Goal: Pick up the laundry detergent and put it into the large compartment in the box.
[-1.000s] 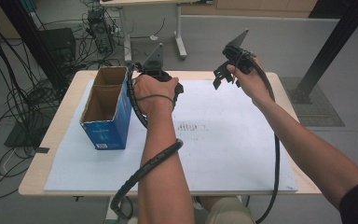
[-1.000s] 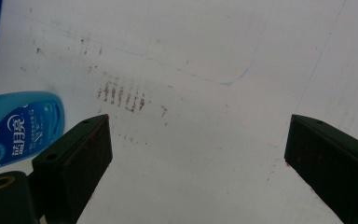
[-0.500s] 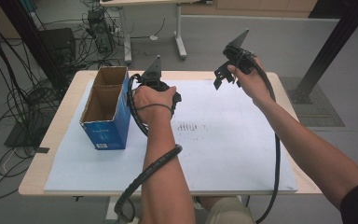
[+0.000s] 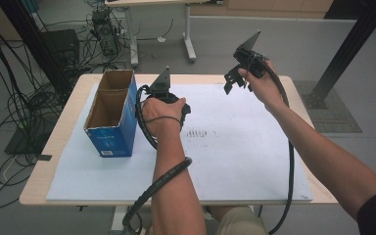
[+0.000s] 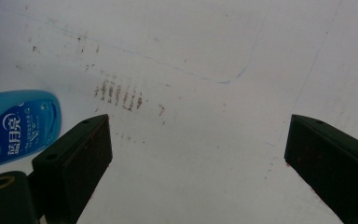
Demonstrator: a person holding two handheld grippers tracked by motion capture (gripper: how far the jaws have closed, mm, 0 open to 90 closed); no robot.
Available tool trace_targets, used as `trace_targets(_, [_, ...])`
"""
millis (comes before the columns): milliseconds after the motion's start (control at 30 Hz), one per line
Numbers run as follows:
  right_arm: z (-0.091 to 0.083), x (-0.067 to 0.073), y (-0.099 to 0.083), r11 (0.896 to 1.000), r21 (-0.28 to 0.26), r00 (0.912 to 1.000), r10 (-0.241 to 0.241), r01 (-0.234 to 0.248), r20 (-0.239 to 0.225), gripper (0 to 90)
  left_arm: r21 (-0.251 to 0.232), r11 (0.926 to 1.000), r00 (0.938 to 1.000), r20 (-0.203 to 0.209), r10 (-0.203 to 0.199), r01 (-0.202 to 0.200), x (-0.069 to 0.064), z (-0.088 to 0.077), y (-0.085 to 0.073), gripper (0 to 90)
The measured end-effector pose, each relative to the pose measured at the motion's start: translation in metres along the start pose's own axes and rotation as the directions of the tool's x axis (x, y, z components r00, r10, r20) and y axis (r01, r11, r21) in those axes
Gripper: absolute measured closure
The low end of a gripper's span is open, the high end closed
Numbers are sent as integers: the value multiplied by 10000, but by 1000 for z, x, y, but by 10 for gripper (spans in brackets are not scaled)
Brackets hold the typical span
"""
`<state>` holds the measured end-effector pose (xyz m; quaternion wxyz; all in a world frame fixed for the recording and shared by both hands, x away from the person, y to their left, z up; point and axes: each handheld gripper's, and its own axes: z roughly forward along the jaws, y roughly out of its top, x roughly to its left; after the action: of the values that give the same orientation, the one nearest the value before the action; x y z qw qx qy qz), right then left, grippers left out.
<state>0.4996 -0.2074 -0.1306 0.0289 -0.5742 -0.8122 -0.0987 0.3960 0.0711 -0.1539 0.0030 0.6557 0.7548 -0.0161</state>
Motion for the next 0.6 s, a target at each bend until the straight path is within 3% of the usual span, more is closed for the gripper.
trace_targets(600, [-2, -4, -1, 10000, -19, 10000, 81, -81, -51, 76, -1, 10000, 9997, -230, -15, 14, -4, 10, -1, 55])
